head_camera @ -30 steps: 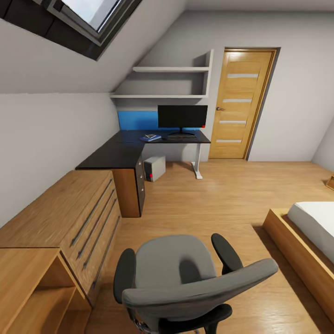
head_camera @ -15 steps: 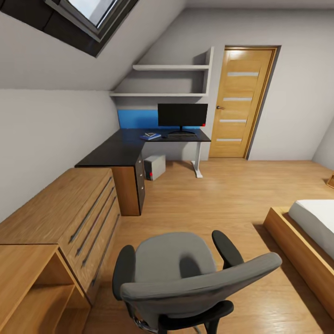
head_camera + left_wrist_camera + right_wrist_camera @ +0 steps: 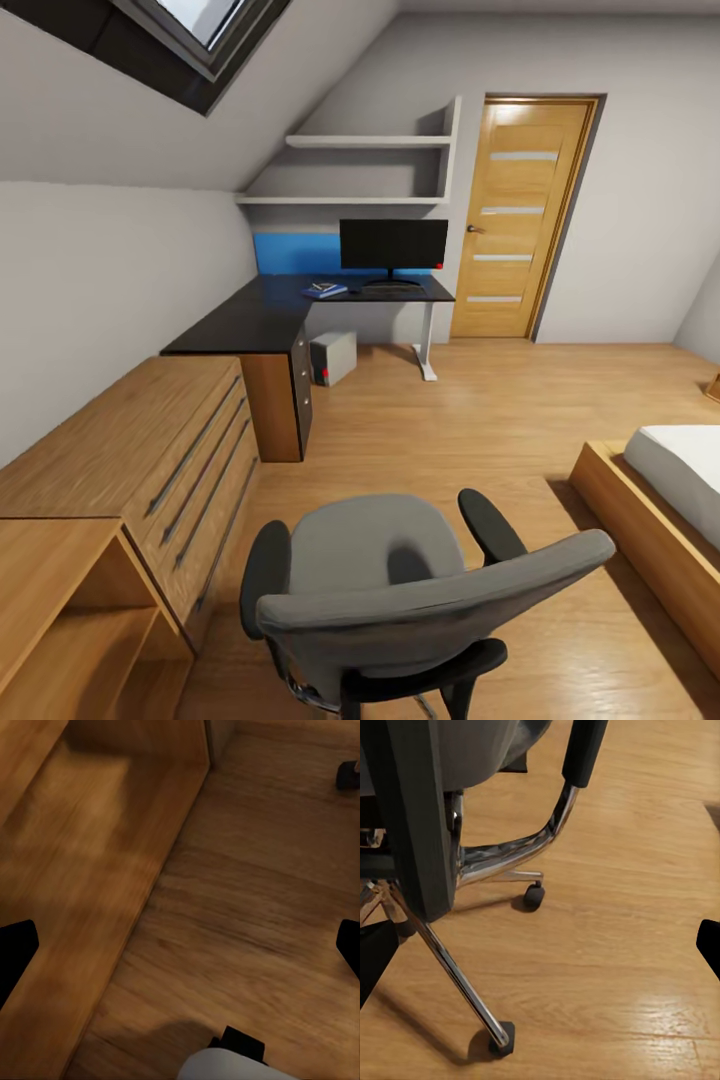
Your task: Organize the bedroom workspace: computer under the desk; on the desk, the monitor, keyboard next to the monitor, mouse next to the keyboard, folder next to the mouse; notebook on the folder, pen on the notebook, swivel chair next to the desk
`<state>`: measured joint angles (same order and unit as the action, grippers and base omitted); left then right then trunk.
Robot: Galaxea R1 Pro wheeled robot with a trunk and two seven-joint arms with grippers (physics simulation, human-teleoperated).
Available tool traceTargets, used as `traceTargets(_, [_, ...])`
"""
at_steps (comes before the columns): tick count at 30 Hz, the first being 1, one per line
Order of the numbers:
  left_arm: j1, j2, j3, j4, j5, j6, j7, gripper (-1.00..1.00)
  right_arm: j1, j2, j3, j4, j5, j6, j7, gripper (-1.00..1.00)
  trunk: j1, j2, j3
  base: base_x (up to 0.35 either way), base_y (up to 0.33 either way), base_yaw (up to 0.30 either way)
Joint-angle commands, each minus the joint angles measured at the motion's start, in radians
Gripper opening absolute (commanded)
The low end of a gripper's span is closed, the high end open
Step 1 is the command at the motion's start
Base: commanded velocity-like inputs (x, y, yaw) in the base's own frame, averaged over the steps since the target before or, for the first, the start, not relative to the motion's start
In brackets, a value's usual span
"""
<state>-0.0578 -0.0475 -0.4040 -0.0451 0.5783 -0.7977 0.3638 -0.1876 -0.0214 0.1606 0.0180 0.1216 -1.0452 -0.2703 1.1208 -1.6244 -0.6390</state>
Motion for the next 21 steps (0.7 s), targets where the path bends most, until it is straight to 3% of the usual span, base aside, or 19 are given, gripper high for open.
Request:
traceTargets(1, [-0.001,0.000,-0.009,0.000,0.003,-0.001,0.007,1.00,-0.001,0.000,0.002,0.002,0.010,-0.002,-0.010,1.00,0.004,-0.008,-0.004,-0.087,0.000,0.000])
traceTargets(7, [-0.001,0.000,-0.009,0.000,0.003,0.000,0.007,1.00,-0.001,0.000,0.002,0.002,0.010,-0.002,-0.010,1.00,0.027,-0.050,-0.023,-0.140,0.000,0.000])
traceTargets(21, [-0.006,-0.006,-0.013,-0.007,0.005,0.005,0.013,1.00,-0.007,0.006,0.004,-0.004,0.007,0.025,-0.003,1.00,0.077,-0.140,-0.064,-0.011,0.000,0.000])
